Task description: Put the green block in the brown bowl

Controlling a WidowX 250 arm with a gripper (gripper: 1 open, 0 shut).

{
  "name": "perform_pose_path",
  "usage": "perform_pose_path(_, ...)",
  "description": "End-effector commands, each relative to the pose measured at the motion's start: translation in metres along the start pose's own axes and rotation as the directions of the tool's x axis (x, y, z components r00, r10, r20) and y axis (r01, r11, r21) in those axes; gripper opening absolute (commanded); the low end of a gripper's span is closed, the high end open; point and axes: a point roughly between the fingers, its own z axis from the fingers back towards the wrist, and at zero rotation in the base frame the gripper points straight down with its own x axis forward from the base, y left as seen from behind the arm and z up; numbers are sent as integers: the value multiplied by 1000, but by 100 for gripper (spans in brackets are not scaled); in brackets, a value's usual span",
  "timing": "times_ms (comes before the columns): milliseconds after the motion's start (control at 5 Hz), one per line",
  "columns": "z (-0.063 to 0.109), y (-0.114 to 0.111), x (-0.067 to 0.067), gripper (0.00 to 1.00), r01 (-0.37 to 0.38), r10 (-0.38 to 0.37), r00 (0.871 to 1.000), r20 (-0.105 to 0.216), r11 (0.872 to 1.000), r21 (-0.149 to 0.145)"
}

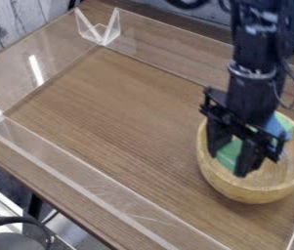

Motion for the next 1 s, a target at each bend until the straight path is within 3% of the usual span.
perform_pose_path(0,1,-4,26,0,19,-20,999,45,1000,7)
perform_pose_path(400,-14,-4,46,0,32,-33,999,20,999,9)
perform_pose_path(800,-19,-1,49,0,21,-21,1000,13,1000,9)
